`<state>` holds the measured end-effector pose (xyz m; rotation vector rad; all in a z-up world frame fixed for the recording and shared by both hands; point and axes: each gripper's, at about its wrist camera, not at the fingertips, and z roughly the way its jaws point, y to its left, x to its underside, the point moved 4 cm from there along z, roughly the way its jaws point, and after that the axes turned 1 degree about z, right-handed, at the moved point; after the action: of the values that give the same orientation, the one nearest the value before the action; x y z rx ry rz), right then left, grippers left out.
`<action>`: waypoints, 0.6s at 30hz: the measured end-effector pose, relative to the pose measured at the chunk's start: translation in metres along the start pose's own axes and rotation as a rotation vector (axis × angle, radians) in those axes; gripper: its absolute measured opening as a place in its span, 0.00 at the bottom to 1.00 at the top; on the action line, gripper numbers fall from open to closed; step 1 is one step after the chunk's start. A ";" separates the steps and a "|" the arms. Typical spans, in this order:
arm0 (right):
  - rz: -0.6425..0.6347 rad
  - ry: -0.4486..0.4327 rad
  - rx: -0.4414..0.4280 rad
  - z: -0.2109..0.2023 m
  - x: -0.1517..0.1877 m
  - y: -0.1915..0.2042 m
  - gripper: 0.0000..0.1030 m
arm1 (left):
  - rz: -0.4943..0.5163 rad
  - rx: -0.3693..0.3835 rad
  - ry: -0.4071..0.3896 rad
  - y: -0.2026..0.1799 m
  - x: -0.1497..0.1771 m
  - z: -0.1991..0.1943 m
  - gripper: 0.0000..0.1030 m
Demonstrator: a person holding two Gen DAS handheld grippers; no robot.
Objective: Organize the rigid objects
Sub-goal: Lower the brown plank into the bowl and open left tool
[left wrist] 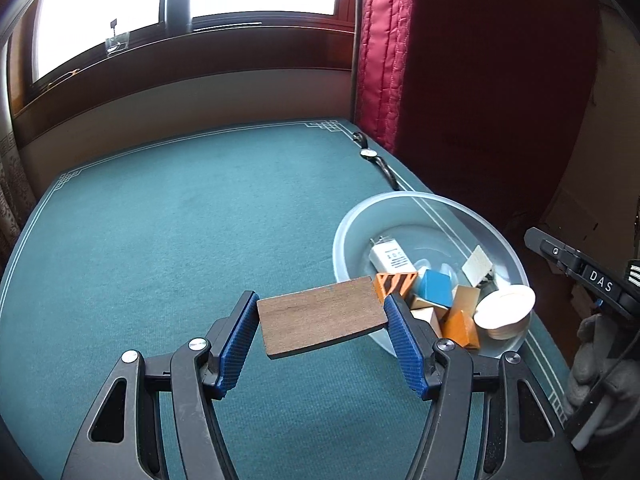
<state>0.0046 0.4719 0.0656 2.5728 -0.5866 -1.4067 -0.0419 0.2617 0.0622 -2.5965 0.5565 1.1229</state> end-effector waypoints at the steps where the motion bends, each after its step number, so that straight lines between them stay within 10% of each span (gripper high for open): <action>1: 0.001 -0.006 0.005 -0.001 0.000 -0.001 0.74 | 0.008 0.018 0.004 -0.006 -0.002 0.002 0.63; 18: 0.056 -0.043 0.000 -0.011 -0.004 -0.014 0.89 | 0.156 0.148 0.034 -0.088 -0.027 0.044 0.63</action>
<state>0.0154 0.4857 0.0698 2.5117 -0.6593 -1.4473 -0.0486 0.3635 0.0596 -2.4841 0.8303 1.0412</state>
